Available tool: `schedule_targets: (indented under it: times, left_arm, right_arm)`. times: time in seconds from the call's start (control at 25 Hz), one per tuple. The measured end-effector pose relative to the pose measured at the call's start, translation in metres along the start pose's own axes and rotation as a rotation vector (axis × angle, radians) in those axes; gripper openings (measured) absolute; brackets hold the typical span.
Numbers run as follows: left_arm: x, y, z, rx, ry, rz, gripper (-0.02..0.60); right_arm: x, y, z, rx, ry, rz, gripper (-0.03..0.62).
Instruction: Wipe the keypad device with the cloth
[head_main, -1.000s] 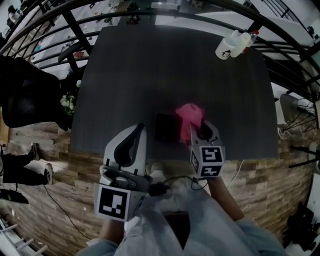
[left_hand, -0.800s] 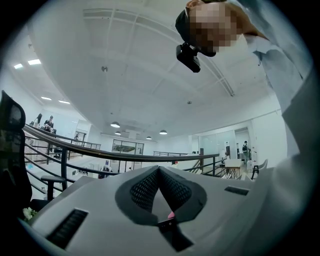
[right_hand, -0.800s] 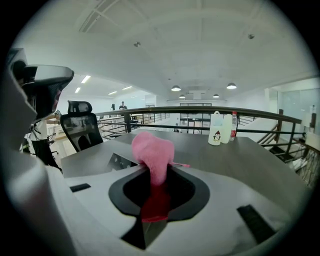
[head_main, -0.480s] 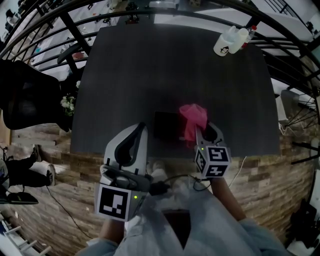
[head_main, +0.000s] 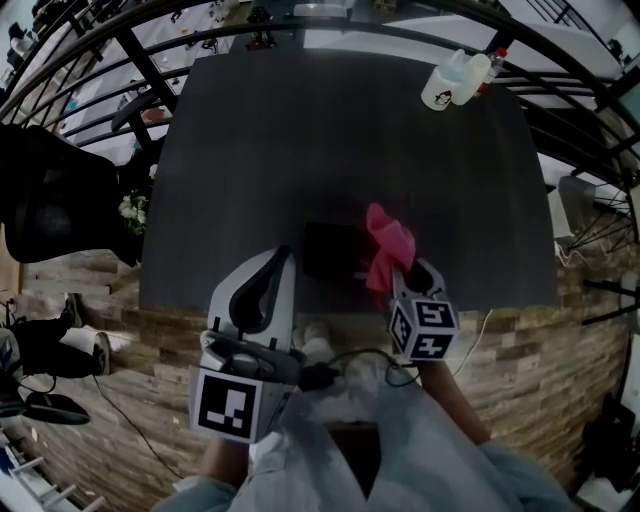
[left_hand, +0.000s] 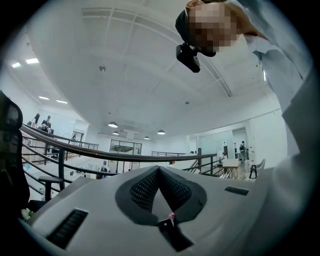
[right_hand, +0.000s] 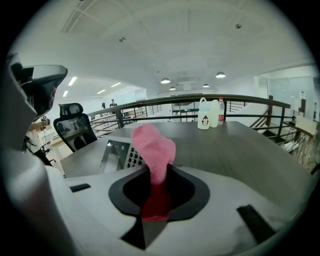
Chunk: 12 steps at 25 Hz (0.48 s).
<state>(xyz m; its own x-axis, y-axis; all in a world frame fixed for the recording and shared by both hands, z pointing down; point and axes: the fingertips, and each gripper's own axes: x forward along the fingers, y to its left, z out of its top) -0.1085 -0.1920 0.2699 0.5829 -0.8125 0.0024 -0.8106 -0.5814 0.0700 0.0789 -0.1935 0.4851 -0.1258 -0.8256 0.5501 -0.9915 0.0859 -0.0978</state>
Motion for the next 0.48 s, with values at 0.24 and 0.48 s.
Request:
schedule_targets:
  times: [0.24, 0.48]
  left_arm:
    - [-0.003, -0.001, -0.001, 0.002, 0.002, 0.008, 0.003]
    - [-0.005, -0.002, -0.002, 0.004, 0.000, 0.013, 0.003]
  right_arm:
    - [-0.003, 0.005, -0.035, -0.009, 0.071, 0.015, 0.074]
    - [-0.001, 0.017, -0.062, -0.021, 0.137, 0.054, 0.074]
